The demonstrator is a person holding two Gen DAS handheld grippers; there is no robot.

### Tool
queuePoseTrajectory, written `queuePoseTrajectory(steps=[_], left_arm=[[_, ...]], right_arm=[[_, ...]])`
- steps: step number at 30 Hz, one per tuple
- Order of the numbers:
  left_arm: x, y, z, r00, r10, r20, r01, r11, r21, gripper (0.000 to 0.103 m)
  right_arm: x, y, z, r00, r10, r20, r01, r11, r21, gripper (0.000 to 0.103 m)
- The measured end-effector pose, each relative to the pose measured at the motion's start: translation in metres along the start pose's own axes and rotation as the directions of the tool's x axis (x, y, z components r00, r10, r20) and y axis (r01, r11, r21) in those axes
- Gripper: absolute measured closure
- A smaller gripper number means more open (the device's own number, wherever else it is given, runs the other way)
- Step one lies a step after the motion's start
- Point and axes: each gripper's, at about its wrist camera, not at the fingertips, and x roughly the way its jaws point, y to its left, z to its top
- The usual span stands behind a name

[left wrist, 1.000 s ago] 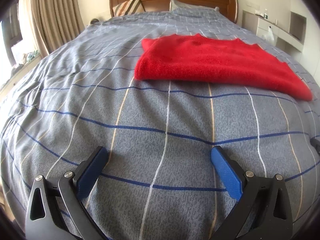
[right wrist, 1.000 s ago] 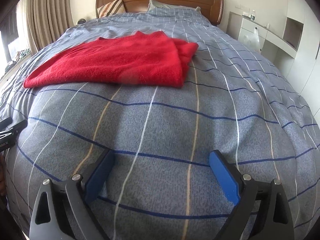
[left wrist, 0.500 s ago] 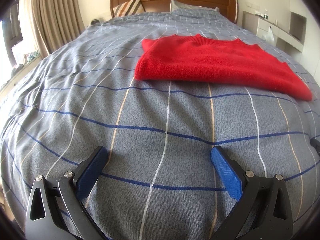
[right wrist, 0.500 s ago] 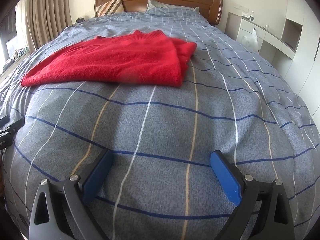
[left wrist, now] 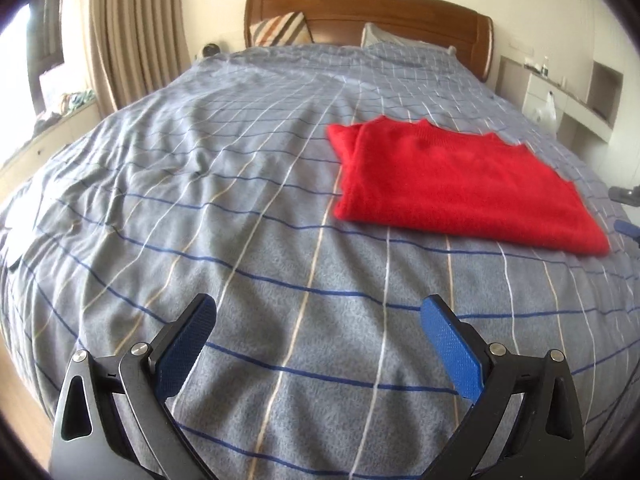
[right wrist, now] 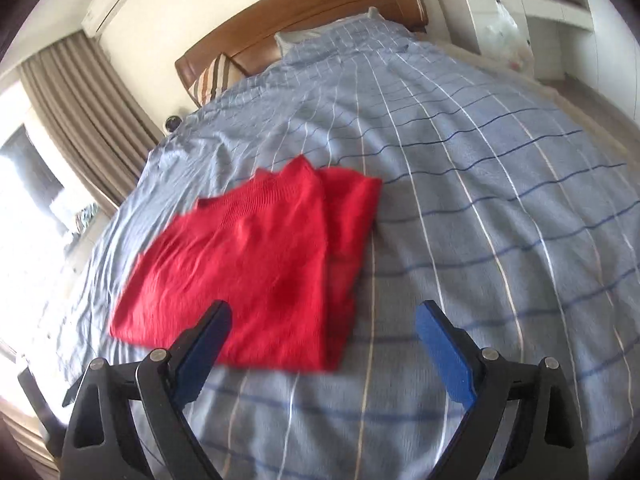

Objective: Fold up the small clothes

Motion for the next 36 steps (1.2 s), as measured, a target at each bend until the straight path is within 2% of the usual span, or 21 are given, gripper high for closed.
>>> queuePoseTrajectory(steps=[3,5,6,7,9,10,12,16,20,23,26,29,31,32,34,36], left_arm=[[0.002,0.012,-0.018,1.0,-0.01,-0.011,0.009,0.999,-0.046,0.001],[0.002,0.016,-0.025,0.999,-0.002,-0.032,0.0,0.999,-0.046,0.001],[0.001,0.018,-0.023,0.999,-0.004,-0.034,0.002,0.999,-0.044,0.001],[-0.003,0.02,-0.021,1.0,-0.001,-0.019,0.0,0.999,-0.045,0.001],[-0.011,0.028,-0.017,1.0,0.018,0.025,-0.016,0.998,-0.058,0.001],[-0.013,0.033,-0.016,0.999,0.026,0.038,-0.023,0.997,-0.071,0.001],[-0.012,0.042,-0.013,0.998,0.04,0.044,-0.035,0.994,-0.102,0.001],[-0.007,0.059,-0.007,0.997,0.061,0.043,-0.054,0.987,-0.151,0.001],[-0.007,0.073,-0.006,0.992,0.118,0.053,-0.107,0.978,-0.178,0.001],[-0.003,0.082,-0.007,0.991,0.131,0.03,-0.122,0.973,-0.198,0.001],[0.001,0.087,-0.007,0.99,0.14,0.015,-0.134,0.967,-0.216,0.001],[0.004,0.09,-0.007,0.99,0.142,0.002,-0.138,0.965,-0.221,0.001],[0.006,0.09,-0.008,0.99,0.142,-0.008,-0.14,0.966,-0.218,0.001],[0.007,0.089,-0.008,0.99,0.143,-0.014,-0.143,0.966,-0.215,0.001],[0.009,0.089,-0.009,0.989,0.144,-0.026,-0.146,0.966,-0.213,0.001],[0.011,0.09,-0.009,0.989,0.146,-0.033,-0.15,0.966,-0.211,0.001]], right_arm=[[0.043,-0.007,0.016,0.996,0.029,-0.084,-0.025,0.998,0.053,0.026],[0.072,0.0,0.014,0.983,0.089,-0.159,-0.08,0.995,0.065,0.028],[0.083,0.007,0.013,0.979,0.059,-0.197,-0.052,0.998,0.037,0.042],[0.086,0.017,0.013,0.979,-0.004,-0.202,0.0,1.0,-0.017,0.066],[0.078,0.036,0.022,0.984,-0.026,-0.175,0.018,0.999,-0.051,0.093],[0.071,0.048,0.029,0.987,-0.028,-0.158,0.019,0.998,-0.058,0.093],[0.057,0.08,0.042,0.991,0.017,-0.13,-0.028,0.996,-0.08,0.093],[0.055,0.164,0.058,0.983,0.107,-0.149,-0.133,0.975,-0.177,0.093],[0.086,0.247,0.046,0.968,0.146,-0.204,-0.199,0.941,-0.272,0.093],[0.116,0.283,0.022,0.961,0.134,-0.241,-0.209,0.923,-0.323,0.093],[0.148,0.301,-0.005,0.957,0.1,-0.271,-0.191,0.923,-0.333,0.092],[0.175,0.3,-0.026,0.929,0.156,-0.335,-0.245,0.939,-0.241,0.082],[0.182,0.294,-0.035,0.894,0.245,-0.374,-0.314,0.94,-0.134,0.055],[0.18,0.293,-0.037,0.884,0.28,-0.375,-0.341,0.934,-0.107,0.051],[0.167,0.296,-0.037,0.874,0.319,-0.367,-0.386,0.914,-0.124,0.051],[0.147,0.297,-0.035,0.88,0.331,-0.341,-0.407,0.895,-0.182,0.051]])
